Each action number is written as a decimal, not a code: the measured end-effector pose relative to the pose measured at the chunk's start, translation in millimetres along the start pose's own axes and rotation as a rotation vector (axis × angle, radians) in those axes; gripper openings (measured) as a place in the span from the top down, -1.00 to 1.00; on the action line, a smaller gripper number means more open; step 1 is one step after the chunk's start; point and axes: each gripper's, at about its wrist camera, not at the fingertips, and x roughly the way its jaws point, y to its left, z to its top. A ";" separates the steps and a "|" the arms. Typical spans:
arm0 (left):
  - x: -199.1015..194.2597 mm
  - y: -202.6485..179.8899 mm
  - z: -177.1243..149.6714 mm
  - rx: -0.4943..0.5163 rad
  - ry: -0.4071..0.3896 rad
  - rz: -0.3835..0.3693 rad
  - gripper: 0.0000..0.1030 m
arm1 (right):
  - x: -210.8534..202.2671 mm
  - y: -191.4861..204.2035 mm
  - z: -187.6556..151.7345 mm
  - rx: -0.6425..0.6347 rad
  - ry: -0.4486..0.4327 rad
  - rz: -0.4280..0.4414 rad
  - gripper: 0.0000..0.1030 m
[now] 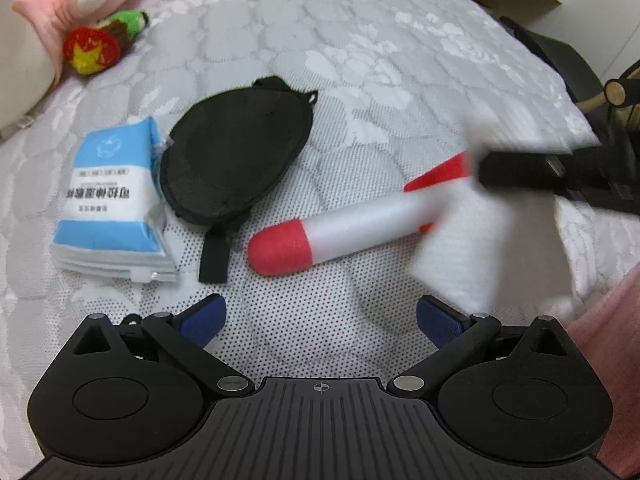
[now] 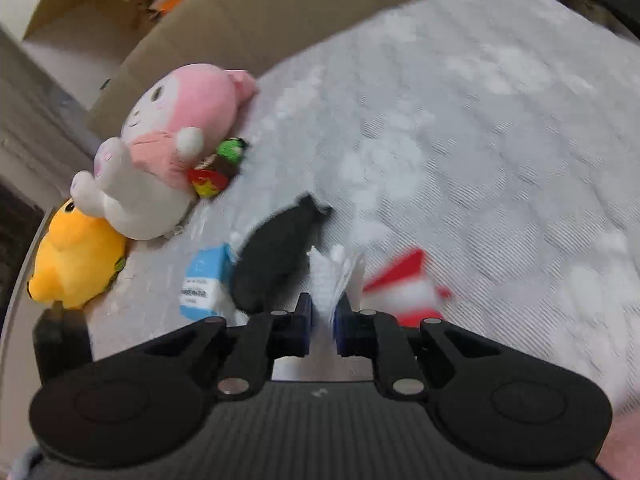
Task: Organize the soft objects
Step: 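Wipe the rocket body toward its red nose with the right gripper, then rub the tissue over the rocket's red fins with the right gripper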
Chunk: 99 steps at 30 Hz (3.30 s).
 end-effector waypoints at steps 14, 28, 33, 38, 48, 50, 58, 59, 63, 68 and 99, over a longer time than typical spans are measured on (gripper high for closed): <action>3.5 -12.4 19.2 0.128 -0.102 -0.039 -1.00 | 13.7 -44.2 25.5 -0.147 0.084 -0.226 0.75; 22.1 -87.0 -8.7 0.570 -0.144 -0.064 -1.00 | -17.6 -124.7 36.4 0.373 -0.042 0.038 0.71; -6.7 -95.2 -26.4 0.591 -0.038 -0.114 -1.00 | -21.9 -115.6 36.2 0.323 -0.062 0.050 0.71; -37.8 -55.0 -25.5 0.448 0.082 -0.220 -1.00 | -17.8 -92.7 35.6 0.216 -0.035 0.014 0.70; -26.1 -7.7 -13.9 0.210 0.066 -0.135 -1.00 | 43.8 19.3 -2.6 -0.012 0.185 0.142 0.67; -26.3 -16.9 -18.9 0.259 0.066 -0.124 -1.00 | 59.5 28.6 -12.1 -0.070 0.230 0.087 0.67; -24.0 -24.4 -18.8 0.292 0.036 -0.124 -1.00 | 32.6 -3.0 -10.2 -0.081 0.265 -0.055 0.67; -24.7 -24.7 -19.2 0.294 0.033 -0.124 -1.00 | 25.0 -10.9 -7.1 -0.066 0.263 -0.063 0.67; -25.9 -23.9 -17.0 0.290 0.014 -0.135 -1.00 | -2.2 -46.2 2.9 0.022 0.256 -0.090 0.67; -40.0 -41.8 -21.2 0.390 -0.064 -0.163 -1.00 | -26.9 -79.9 -3.5 0.125 0.243 -0.067 0.67; 21.4 -117.7 -58.6 0.941 -0.260 0.210 -1.00 | -8.4 -113.0 13.1 0.416 0.035 0.053 0.65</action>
